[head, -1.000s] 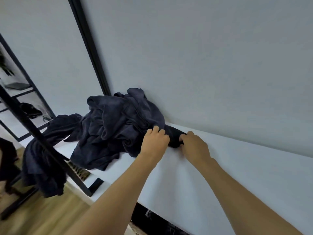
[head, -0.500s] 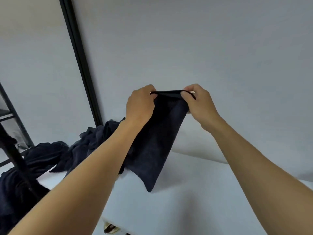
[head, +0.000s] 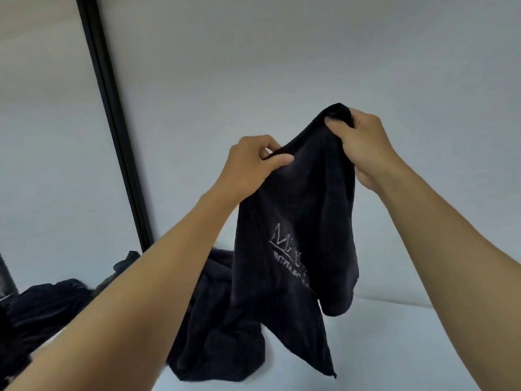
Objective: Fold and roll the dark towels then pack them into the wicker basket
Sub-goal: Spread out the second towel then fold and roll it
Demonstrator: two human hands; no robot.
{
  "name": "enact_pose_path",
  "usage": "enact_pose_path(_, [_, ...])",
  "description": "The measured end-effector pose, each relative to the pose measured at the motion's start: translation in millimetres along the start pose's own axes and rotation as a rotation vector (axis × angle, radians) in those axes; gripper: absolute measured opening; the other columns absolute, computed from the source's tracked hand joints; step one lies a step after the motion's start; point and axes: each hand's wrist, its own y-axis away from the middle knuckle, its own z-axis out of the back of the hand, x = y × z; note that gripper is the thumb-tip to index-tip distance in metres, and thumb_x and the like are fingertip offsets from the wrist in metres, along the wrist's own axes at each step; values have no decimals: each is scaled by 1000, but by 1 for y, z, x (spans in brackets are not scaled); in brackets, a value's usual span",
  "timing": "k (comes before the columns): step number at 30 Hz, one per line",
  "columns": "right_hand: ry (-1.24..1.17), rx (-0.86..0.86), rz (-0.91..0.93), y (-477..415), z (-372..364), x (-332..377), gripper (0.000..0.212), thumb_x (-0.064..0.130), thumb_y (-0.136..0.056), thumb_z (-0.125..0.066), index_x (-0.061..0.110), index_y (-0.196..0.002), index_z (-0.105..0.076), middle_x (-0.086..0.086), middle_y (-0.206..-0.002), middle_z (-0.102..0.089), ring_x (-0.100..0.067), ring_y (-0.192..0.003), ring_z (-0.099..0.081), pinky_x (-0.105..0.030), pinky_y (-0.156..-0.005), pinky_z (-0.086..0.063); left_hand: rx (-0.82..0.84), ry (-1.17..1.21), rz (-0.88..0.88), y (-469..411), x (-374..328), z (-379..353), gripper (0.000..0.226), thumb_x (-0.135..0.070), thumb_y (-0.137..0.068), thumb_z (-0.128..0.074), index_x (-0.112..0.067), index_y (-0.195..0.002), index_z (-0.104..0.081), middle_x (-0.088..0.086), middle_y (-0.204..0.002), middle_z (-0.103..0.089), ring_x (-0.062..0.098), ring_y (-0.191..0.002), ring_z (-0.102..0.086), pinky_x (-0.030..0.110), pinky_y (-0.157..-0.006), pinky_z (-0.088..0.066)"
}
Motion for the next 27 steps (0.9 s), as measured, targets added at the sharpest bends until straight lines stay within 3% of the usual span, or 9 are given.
enact_pose_path(2, [97, -1, 21, 5, 5, -3, 17, 22, -95, -58, 11, -87, -67, -2, -81, -64, -14, -74, -62, -32, -70, -53, 214, 56, 98, 7, 8, -12, 30, -33, -81, -76, -4, -80, -68, 6, -71, -67, 14, -65, -65, 26, -68, -55])
enact_pose_path(4, [153, 4, 23, 10, 10, -7, 22, 23, -94, -58, 3, -88, -65, -3, -78, -59, -15, -71, -56, -32, -67, -47, 327, 89, 160, 13, 14, -20, 34, -29, -80, -78, 4, -87, -69, 15, -87, -73, 26, -82, -72, 42, -82, -59])
enact_pose_path(7, [177, -29, -10, 15, 27, -12, 24, 24, -94, -59, 2, -89, -64, -3, -78, -57, -15, -72, -55, -32, -67, -45, 397, 134, 182, 18, 18, -27, 22, -25, -84, -75, -4, -90, -75, 12, -94, -75, 24, -90, -72, 43, -91, -56])
enact_pose_path(11, [195, -144, -52, 15, 58, -14, 24, 24, -94, -60, 1, -93, -65, -3, -82, -61, -15, -75, -58, -32, -70, -49, 651, 172, 230, 30, 31, -34, 22, -21, -86, -72, -6, -101, -75, 9, -100, -75, 23, -98, -71, 41, -94, -55])
enact_pose_path(14, [218, -218, -71, 14, 83, -17, 28, 25, -94, -60, -2, -95, -63, -4, -84, -61, -16, -77, -58, -33, -71, -49, 757, 206, 245, 42, 43, -43, 27, -20, -88, -69, 3, -101, -70, 11, -102, -74, 23, -101, -70, 41, -95, -54])
enact_pose_path(17, [244, -278, -104, 13, 107, -25, 30, 26, -93, -60, -3, -98, -62, -4, -87, -61, -17, -79, -58, -33, -73, -50, 747, 376, 293, 49, 43, -48, 22, -21, -91, -66, 0, -88, -71, 12, -99, -74, 25, -97, -70, 35, -91, -55])
enact_pose_path(22, [338, -333, -204, 14, 137, -47, 34, 30, -90, -63, -3, -99, -64, -9, -90, -64, -23, -83, -60, -42, -81, -54, 591, 586, 336, 46, 23, -60, 21, -25, -89, -69, -16, -71, -63, 1, -76, -67, 14, -69, -62, 26, -68, -49])
enact_pose_path(25, [665, -273, -245, 21, 144, -61, 20, 29, -93, -60, 11, -93, -69, -6, -95, -67, -24, -90, -61, -33, -77, -48, 545, 666, 413, 40, 9, -71, 28, -24, -87, -71, -17, -65, -55, 0, -68, -63, 14, -59, -59, 21, -53, -47])
enact_pose_path(27, [937, -250, -194, 32, 134, -62, 15, 29, -92, -59, 21, -99, -69, -4, -106, -67, -22, -96, -60, -32, -81, -47, 547, 732, 478, 37, 1, -83, 30, -23, -86, -72, -17, -66, -51, 1, -69, -61, 14, -59, -57, 21, -52, -47])
